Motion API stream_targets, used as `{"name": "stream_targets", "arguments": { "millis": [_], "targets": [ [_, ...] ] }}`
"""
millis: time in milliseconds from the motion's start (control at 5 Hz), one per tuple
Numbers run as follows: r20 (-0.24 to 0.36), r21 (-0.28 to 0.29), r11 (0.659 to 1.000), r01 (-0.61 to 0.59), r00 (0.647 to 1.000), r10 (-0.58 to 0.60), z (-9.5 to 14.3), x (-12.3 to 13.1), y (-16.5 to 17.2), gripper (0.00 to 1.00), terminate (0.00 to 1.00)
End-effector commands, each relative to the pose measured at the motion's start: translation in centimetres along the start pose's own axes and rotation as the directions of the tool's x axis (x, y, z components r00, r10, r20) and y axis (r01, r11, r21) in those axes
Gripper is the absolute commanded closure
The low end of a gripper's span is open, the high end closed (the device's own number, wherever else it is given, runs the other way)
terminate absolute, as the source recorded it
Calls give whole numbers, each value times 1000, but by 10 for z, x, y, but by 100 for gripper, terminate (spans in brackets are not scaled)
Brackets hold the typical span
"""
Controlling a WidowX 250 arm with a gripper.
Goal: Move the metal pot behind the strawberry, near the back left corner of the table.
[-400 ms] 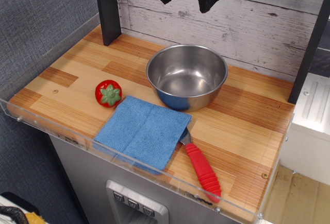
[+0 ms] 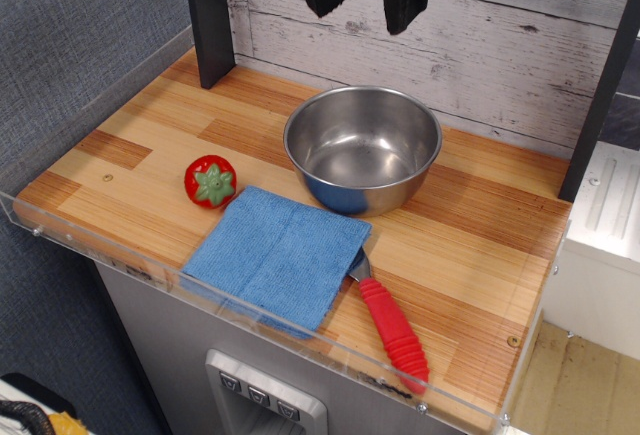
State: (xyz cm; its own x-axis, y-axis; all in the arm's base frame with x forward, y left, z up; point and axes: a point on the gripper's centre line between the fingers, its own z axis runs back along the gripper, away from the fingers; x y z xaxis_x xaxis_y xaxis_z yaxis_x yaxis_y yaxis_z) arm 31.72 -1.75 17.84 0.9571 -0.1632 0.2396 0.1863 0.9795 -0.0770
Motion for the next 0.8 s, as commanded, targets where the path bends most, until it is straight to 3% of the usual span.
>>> {"name": "stream_targets", "arguments": {
  "millis": [0,600],
  "targets": [
    [4,-15,999,31,1000,-31,-2,8,-8,0,0],
    [-115,-41,993,107,987,-111,-55,-5,-31,0,0]
  ]
}}
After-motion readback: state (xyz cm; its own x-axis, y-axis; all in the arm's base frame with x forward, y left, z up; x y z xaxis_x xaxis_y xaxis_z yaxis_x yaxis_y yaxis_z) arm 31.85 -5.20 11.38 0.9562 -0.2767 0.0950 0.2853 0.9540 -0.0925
